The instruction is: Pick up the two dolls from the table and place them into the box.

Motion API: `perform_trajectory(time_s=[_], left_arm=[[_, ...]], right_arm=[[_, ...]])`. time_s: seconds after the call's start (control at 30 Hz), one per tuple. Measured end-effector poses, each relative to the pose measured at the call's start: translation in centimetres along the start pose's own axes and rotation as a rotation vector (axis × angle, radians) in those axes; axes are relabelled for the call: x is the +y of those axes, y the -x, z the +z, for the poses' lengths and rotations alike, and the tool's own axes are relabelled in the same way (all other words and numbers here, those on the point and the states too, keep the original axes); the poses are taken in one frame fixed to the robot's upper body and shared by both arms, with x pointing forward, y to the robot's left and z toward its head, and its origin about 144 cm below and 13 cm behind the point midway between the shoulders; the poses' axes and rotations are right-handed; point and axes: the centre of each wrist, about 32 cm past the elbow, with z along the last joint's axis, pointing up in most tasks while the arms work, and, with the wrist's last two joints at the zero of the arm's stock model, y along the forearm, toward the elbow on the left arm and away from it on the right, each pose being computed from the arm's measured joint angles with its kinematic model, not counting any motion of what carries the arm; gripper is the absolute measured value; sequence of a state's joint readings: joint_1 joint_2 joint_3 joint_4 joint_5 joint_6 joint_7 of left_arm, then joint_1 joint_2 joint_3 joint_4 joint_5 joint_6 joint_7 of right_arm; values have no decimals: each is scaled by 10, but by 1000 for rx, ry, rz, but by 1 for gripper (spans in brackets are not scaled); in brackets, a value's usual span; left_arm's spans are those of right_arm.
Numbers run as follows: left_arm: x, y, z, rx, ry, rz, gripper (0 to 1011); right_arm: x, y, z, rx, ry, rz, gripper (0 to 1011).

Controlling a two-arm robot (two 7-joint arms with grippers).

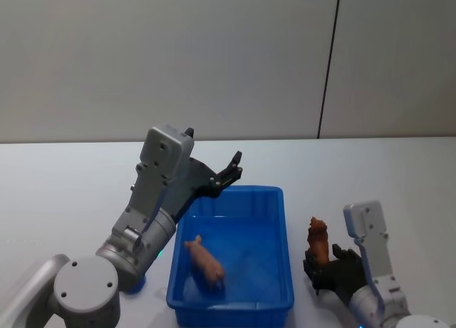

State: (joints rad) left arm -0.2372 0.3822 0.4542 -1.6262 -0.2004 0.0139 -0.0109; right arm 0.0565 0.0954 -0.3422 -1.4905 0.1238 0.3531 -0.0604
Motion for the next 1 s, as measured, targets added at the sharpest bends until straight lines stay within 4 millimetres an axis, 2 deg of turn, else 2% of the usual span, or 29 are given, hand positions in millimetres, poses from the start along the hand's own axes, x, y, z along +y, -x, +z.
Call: perform_trajectory(time_s=[0.03, 0.1, 0.13, 0.23, 0.27, 0.33, 0.57, 1.0], left_arm=[[0, 0, 0, 0, 0, 0, 1001], [0, 0, 0, 0, 0, 0, 1001], [0, 0, 0, 0, 0, 0, 1001], [0, 0, 0, 0, 0, 0, 1001], [0, 0, 0, 0, 0, 0, 1001], [0, 0, 0, 0, 0, 0, 1001], [0, 0, 0, 0, 0, 0, 1001], [0, 0, 0, 0, 0, 0, 1001]], right_arm=[[0, 0, 0, 0, 0, 0, 537], [1, 1, 1, 1, 15, -5, 503], [2, 2, 1, 2, 23, -8, 443], [3, 3, 3, 2, 35, -12, 375], [4, 3, 3, 2, 37, -14, 325], [4, 3, 4, -1, 37, -17, 304], [3, 4, 8, -18, 12, -23, 304], [-4, 3, 24, -89, -134, 8, 304]])
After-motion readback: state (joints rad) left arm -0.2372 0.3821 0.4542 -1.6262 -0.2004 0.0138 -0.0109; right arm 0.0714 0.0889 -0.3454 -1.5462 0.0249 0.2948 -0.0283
